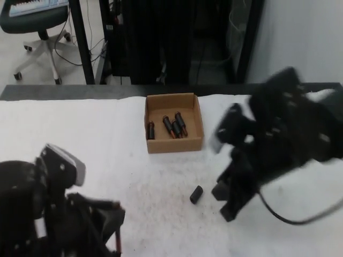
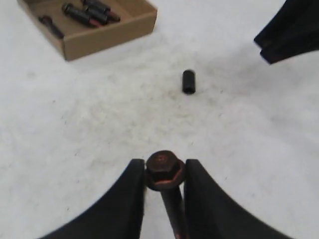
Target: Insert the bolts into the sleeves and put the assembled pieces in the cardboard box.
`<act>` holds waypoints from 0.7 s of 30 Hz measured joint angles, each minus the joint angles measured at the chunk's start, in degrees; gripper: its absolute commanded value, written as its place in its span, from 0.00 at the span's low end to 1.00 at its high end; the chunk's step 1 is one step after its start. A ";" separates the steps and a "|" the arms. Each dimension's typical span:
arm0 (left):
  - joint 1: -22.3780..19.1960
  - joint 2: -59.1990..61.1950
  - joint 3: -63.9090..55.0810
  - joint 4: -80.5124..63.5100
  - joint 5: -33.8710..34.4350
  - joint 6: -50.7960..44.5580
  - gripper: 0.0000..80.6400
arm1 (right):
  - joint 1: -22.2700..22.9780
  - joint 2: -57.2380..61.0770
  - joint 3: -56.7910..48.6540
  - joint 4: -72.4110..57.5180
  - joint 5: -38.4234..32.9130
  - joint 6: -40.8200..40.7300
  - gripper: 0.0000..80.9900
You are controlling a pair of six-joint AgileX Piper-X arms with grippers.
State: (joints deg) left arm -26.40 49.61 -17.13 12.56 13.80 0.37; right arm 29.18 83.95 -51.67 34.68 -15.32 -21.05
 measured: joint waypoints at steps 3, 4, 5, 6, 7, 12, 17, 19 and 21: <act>0.23 2.18 0.00 0.41 0.00 1.09 0.00 | 1.94 5.30 -5.68 1.93 6.06 -7.77 0.46; 0.21 3.18 0.00 0.53 0.00 1.58 0.00 | 2.55 7.30 -8.25 2.27 9.40 -12.96 0.46; 0.21 3.94 0.00 0.52 0.00 1.73 0.00 | 2.68 8.25 -9.51 2.25 10.83 -15.77 0.46; 0.21 4.38 -0.11 0.52 0.00 1.88 0.00 | 2.68 9.14 -10.60 2.25 11.90 -18.24 0.46; 0.21 4.81 -0.14 0.17 0.00 2.01 0.00 | 2.81 9.82 -11.30 2.25 12.68 -20.40 0.46; 0.21 5.12 -0.26 -0.72 0.00 2.47 0.00 | 2.77 13.89 -12.37 1.93 14.31 -29.33 0.46; 0.21 5.12 -0.26 -0.92 0.00 2.63 0.00 | 2.77 19.55 -12.37 2.06 19.05 -37.82 0.46; 0.21 5.12 -0.26 -0.92 0.00 2.63 0.00 | 2.77 20.43 -12.37 2.05 19.43 -39.89 0.46; 0.21 5.12 -0.26 -0.92 0.00 2.63 0.00 | 2.77 20.77 -12.37 1.65 19.62 -40.90 0.46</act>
State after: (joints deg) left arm -26.19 54.73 -17.39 11.63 13.80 3.00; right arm 31.95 104.72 -64.03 36.33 4.30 -61.95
